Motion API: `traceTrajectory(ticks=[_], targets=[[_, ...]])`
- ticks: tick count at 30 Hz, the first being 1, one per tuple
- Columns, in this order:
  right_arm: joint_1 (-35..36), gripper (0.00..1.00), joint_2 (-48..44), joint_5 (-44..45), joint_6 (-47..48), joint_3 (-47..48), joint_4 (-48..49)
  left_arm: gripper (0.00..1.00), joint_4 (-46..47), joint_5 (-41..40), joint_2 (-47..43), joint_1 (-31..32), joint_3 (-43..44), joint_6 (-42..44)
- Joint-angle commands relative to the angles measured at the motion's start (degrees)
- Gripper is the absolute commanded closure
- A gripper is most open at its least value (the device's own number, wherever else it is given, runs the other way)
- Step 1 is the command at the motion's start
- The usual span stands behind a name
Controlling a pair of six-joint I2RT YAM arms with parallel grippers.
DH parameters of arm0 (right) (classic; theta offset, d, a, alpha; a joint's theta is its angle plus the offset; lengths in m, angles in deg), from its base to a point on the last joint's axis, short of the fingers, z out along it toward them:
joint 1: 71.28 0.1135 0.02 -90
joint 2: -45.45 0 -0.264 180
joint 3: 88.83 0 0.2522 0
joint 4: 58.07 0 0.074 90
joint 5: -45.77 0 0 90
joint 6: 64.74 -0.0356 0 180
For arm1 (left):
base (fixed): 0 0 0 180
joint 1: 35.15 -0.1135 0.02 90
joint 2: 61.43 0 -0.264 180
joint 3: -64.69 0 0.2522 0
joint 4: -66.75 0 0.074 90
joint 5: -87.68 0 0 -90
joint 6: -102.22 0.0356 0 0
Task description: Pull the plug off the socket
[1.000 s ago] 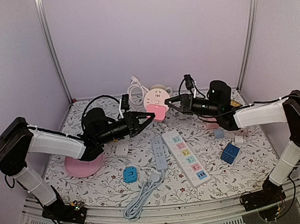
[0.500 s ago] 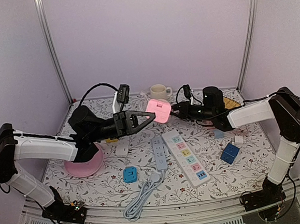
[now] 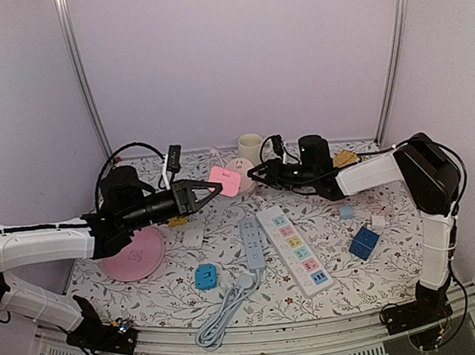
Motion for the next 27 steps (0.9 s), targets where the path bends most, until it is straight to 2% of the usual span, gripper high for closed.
traceTrajectory(ticks=[1,8,14,17,24,27], targets=[[2.09,0.97,5.23,1.29,-0.41,8.06,0.71,1.0,-18.57,-11.53,-1.43,-1.33,2.49,3.81],[3.08,0.97,14.5,3.93,-0.83,18.85,-4.24,1.0,-27.78,-17.73,-1.75,-1.75,3.58,5.23],[3.08,0.96,20.69,5.27,0.21,25.91,-9.28,1.0,-30.9,-20.16,1.73,-2.07,5.07,6.83],[2.99,0.91,24.11,5.41,0.99,28.93,-11.84,1.0,-32.18,-20.96,3.87,-2.28,6.23,7.75],[2.52,0.57,24.43,6.53,3.31,30.81,-16.09,1.0,-33.3,-21.35,7.59,-2.91,7.91,8.87],[2.16,0.36,22.93,7.06,4.73,30.82,-18.44,1.0,-34.21,-22.18,8.67,-3.28,8.88,9.58]])
